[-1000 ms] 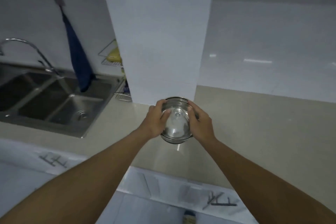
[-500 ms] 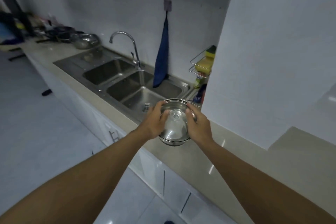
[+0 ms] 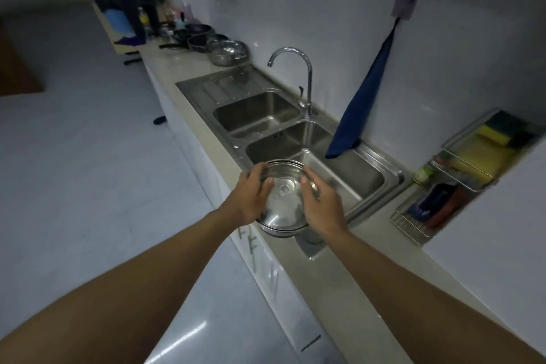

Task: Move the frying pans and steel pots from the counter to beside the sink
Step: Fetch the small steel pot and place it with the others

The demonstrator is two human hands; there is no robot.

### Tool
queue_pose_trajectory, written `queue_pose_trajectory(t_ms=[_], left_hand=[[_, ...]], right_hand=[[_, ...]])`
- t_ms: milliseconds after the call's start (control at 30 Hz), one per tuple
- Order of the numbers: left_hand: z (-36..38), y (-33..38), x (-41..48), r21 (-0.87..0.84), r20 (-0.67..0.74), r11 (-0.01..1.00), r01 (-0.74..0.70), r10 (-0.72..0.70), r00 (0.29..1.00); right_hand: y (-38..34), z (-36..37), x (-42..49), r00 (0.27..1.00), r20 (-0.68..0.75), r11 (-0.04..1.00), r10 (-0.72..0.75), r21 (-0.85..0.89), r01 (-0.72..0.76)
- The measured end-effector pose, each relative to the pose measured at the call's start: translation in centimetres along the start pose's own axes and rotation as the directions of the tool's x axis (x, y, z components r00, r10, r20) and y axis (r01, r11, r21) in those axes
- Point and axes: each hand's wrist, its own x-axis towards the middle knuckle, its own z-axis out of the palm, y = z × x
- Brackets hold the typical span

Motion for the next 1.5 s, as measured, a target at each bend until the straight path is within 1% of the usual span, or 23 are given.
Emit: queue_pose_trajectory(t_ms=[67, 133, 200, 267, 433, 533, 733, 1000, 1200, 1367, 1500], left_hand=[[-2.3, -1.8, 1.4, 0.002, -0.017, 1.0, 0.023, -0.023, 1.0], [-4.9, -3.9, 2.8, 0.009, -0.039, 0.999, 0.034, -0.033, 0.999], [-7.6, -6.1, 4.3, 0.018, -0.051, 0.999, 0.036, -0.035, 0.998], [-10.5, -8.3, 5.8, 0.024, -0.049, 0.999, 0.031, -0.03, 0.998], [-17.7, -13.1, 8.8, 0.039, -0.069, 0.999, 0.022, -0.019, 0.997], [-21.6, -15.4, 10.7, 0.022, -0.079, 1.0, 0.001, 0.001, 0.997], [-27.5, -19.5, 15.6, 0.004, -0.114, 0.999, 0.034, -0.034, 0.993], [-34.2, -24.6, 26.7, 0.008, -0.137, 0.999, 0.046, -0.045, 0.99], [-39.0, -27.5, 36.5, 0.03, -0.142, 0.996, 0.079, -0.074, 0.987], [-42.7, -30.0, 43.1, 0.029, -0.164, 0.994, 0.104, -0.098, 0.982], [-45.7, -32.8, 48.6, 0.036, -0.161, 0.993, 0.109, -0.102, 0.982]], right_hand=[[-0.9, 3.0, 2.1, 0.999, 0.043, 1.0, 0.0, 0.03, -0.001], [-1.8, 6.2, 4.1, 0.998, 0.069, 1.0, -0.004, 0.014, 0.003], [-2.8, 9.6, 5.9, 0.998, 0.063, 0.999, -0.017, -0.04, 0.019], [-3.8, 13.1, 7.5, 0.999, 0.041, 1.0, -0.017, -0.018, 0.018], [-7.1, 21.2, 11.2, 0.998, 0.051, 0.999, -0.031, 0.033, 0.029], [-8.9, 25.1, 13.3, 0.998, 0.04, 0.998, -0.05, 0.026, 0.049], [-11.5, 31.9, 19.0, 0.996, 0.045, 0.997, -0.082, 0.001, 0.082], [-12.8, 40.7, 30.7, 0.993, 0.063, 0.994, -0.099, 0.06, 0.096], [-14.2, 46.1, 41.2, 0.992, 0.081, 0.996, -0.094, 0.008, 0.094], [-15.2, 50.7, 48.3, 0.989, 0.116, 0.996, -0.088, 0.023, 0.086], [-15.7, 54.7, 53.6, 0.99, 0.113, 0.996, -0.084, 0.025, 0.081]])
